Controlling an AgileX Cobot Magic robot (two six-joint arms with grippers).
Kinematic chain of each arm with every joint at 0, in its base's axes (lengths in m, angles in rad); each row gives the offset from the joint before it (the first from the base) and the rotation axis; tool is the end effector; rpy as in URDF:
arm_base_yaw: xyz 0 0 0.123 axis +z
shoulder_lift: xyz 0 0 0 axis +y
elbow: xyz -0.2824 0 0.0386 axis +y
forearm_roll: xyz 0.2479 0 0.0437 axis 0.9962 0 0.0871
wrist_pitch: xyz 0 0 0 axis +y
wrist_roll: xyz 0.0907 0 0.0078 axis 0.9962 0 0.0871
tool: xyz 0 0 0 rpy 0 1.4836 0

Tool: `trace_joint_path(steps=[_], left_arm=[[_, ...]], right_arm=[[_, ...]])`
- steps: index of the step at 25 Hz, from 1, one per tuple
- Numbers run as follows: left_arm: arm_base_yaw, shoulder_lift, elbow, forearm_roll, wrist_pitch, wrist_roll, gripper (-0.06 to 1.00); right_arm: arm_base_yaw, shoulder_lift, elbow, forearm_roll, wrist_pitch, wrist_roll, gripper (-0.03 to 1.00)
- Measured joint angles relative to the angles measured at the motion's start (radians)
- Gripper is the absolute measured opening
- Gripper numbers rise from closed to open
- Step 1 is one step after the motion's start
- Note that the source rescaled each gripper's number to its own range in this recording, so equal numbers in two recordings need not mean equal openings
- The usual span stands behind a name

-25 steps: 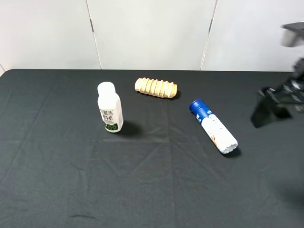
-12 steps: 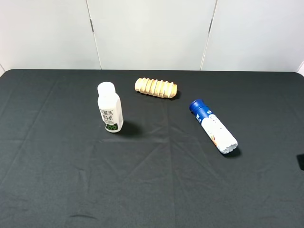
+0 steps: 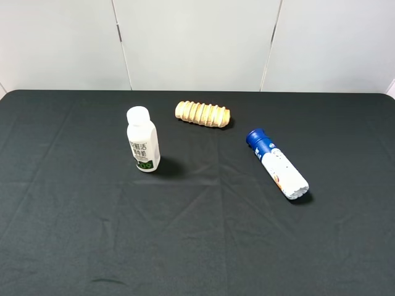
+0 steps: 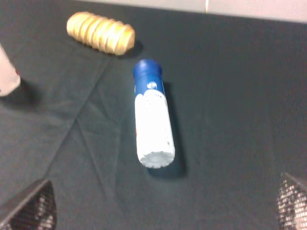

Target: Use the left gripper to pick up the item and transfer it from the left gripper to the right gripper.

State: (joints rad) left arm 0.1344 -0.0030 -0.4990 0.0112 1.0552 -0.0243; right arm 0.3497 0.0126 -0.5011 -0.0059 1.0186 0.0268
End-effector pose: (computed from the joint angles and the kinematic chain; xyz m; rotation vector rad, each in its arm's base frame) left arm -0.0050 0.0002 0.2773 -0.1620 2.0313 0.0825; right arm -0.0011 -0.0009 0.2810 -0.3249 1.9951 0.2323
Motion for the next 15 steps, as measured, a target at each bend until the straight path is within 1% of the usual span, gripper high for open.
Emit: trace_joint_path(steps=[8,10,15], left_arm=[[0.000,0.000,0.000,0.000,0.000,0.000,1.00],[0.000,0.000,0.000,0.000,0.000,0.000,1.00],[0.000,0.000,0.000,0.000,0.000,0.000,1.00]], right_arm=[[-0.011,-0.001,0.000,0.006,-0.002,0.000,1.00],[-0.047,-0.001,0.000,0.006,-0.002,0.000,1.00],[-0.196,-0.011,0.000,0.006,-0.003,0.000,1.00]])
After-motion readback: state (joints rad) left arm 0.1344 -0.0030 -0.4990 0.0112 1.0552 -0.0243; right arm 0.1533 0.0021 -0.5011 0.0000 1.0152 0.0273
